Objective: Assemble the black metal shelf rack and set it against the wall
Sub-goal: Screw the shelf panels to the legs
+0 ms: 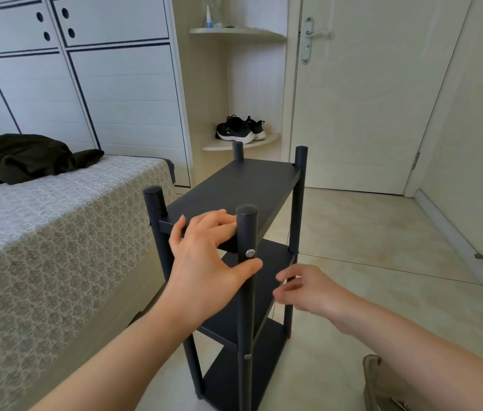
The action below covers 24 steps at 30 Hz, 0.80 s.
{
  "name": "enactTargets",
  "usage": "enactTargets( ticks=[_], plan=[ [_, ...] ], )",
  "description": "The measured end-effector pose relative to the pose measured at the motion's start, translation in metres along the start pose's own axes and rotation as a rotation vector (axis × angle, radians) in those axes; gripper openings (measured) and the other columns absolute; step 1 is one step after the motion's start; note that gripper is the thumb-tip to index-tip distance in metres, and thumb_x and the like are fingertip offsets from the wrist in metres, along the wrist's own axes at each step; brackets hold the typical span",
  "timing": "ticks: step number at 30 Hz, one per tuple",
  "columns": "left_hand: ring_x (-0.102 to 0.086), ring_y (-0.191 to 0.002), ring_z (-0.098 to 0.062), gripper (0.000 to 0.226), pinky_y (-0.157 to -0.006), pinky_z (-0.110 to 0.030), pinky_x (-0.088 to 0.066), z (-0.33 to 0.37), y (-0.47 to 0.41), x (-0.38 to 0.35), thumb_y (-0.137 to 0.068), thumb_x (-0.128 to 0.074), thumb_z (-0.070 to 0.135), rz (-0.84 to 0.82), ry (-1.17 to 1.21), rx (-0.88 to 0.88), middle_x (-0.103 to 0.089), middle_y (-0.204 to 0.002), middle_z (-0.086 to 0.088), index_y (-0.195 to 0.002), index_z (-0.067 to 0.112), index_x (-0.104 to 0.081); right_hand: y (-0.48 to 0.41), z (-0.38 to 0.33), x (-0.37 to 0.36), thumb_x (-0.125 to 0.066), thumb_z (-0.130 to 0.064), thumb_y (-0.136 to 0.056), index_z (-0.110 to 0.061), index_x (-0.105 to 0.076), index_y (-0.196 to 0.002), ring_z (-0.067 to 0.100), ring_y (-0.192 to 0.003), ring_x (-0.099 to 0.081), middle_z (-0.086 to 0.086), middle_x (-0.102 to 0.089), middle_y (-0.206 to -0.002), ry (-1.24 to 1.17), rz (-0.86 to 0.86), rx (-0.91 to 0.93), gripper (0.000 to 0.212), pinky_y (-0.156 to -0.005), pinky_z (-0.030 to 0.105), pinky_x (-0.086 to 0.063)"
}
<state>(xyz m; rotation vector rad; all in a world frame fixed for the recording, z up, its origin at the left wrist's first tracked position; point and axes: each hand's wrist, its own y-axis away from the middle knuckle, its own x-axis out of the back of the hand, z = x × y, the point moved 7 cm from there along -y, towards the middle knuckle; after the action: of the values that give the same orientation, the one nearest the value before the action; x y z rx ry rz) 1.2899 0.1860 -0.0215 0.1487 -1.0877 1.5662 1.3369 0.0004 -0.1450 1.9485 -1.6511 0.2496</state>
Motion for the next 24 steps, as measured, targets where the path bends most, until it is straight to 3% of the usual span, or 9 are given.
enactTargets(
  ticks=[3, 6, 9, 14, 17, 20, 21, 24],
  plan=[
    [-0.046, -0.125, -0.001, 0.028, -0.123, -0.038, -0.006, -0.002, -0.002, 0.007, -0.071, -0.088, 0.03, -0.06, -0.002, -0.003, -0.06, -0.112, 0.024, -0.096, 0.035, -0.075, -0.015, 0.008, 0.023, -0.072, -0.023, -0.088, -0.018, -0.053, -0.124, 0.01, -0.09, -0.06, 0.0, -0.065, -0.102, 0.054, 0.157, -0.006, 0.041, -0.068, 0.019, -0.044],
    [-0.045, -0.118, 0.008, 0.033, -0.119, -0.046, -0.021, -0.006, -0.004, 0.02, -0.07, -0.089, 0.027, -0.09, -0.014, -0.012, -0.062, -0.11, 0.025, -0.1, 0.031, -0.077, -0.029, 0.011, 0.038, -0.068, -0.029, -0.092, -0.011, -0.048, -0.131, 0.019, -0.102, -0.057, 0.004, -0.06, -0.113, 0.106, 0.282, -0.02, 0.048, -0.08, 0.024, -0.041],
    [-0.045, -0.116, 0.014, 0.031, -0.117, -0.049, -0.026, -0.008, -0.003, 0.028, -0.07, -0.089, 0.022, -0.12, 0.013, -0.03, -0.063, -0.109, 0.028, -0.098, 0.029, -0.078, -0.041, 0.009, 0.044, -0.064, -0.033, -0.094, -0.009, -0.044, -0.137, 0.026, -0.119, -0.054, 0.008, -0.056, -0.125, 0.027, 0.345, -0.02, 0.052, -0.085, 0.027, -0.039],
    [-0.051, -0.118, 0.009, 0.036, -0.119, -0.049, -0.024, -0.008, -0.001, 0.038, -0.068, -0.091, 0.017, -0.172, 0.073, -0.045, -0.061, -0.114, 0.03, -0.099, 0.031, -0.078, -0.054, 0.003, 0.045, -0.057, -0.034, -0.098, -0.01, -0.033, -0.143, 0.03, -0.123, -0.053, 0.012, -0.054, -0.133, -0.07, 0.418, -0.011, 0.056, -0.087, 0.03, -0.041],
    [-0.051, -0.119, 0.011, 0.044, -0.122, -0.044, -0.023, -0.011, 0.0, 0.046, -0.062, -0.091, 0.03, -0.222, 0.098, -0.052, -0.059, -0.118, 0.034, -0.102, 0.038, -0.075, -0.058, -0.001, 0.055, -0.058, -0.032, -0.098, -0.01, -0.027, -0.146, 0.032, -0.121, -0.053, 0.015, -0.047, -0.142, -0.176, 0.512, -0.008, 0.062, -0.093, 0.037, -0.046],
    [-0.05, -0.123, 0.014, 0.046, -0.124, -0.04, -0.017, -0.015, 0.003, 0.053, -0.06, -0.084, 0.035, -0.248, 0.112, -0.069, -0.06, -0.121, 0.035, -0.104, 0.043, -0.074, -0.057, -0.006, 0.069, -0.057, -0.028, -0.099, -0.013, -0.026, -0.148, 0.021, -0.088, -0.052, 0.015, -0.048, -0.141, -0.276, 0.629, 0.019, 0.06, -0.064, 0.026, -0.047],
    [-0.049, -0.123, 0.015, 0.047, -0.124, -0.039, -0.015, -0.016, 0.003, 0.055, -0.06, -0.084, 0.035, -0.254, 0.116, -0.071, -0.06, -0.122, 0.035, -0.105, 0.044, -0.073, -0.057, -0.007, 0.072, -0.056, -0.026, -0.099, -0.014, -0.027, -0.149, 0.021, -0.087, -0.052, 0.015, -0.049, -0.14, -0.283, 0.661, 0.045, 0.058, -0.062, 0.025, -0.047],
    [-0.049, -0.125, 0.014, 0.05, -0.125, -0.043, -0.013, -0.019, 0.005, 0.058, -0.061, -0.084, 0.033, -0.271, 0.12, -0.06, -0.062, -0.123, 0.032, -0.108, 0.044, -0.071, -0.061, -0.012, 0.073, -0.053, -0.016, -0.101, -0.015, -0.036, -0.145, 0.031, -0.113, -0.057, 0.011, -0.053, -0.137, -0.254, 0.659, 0.133, 0.048, -0.084, 0.033, -0.048]
  ],
)
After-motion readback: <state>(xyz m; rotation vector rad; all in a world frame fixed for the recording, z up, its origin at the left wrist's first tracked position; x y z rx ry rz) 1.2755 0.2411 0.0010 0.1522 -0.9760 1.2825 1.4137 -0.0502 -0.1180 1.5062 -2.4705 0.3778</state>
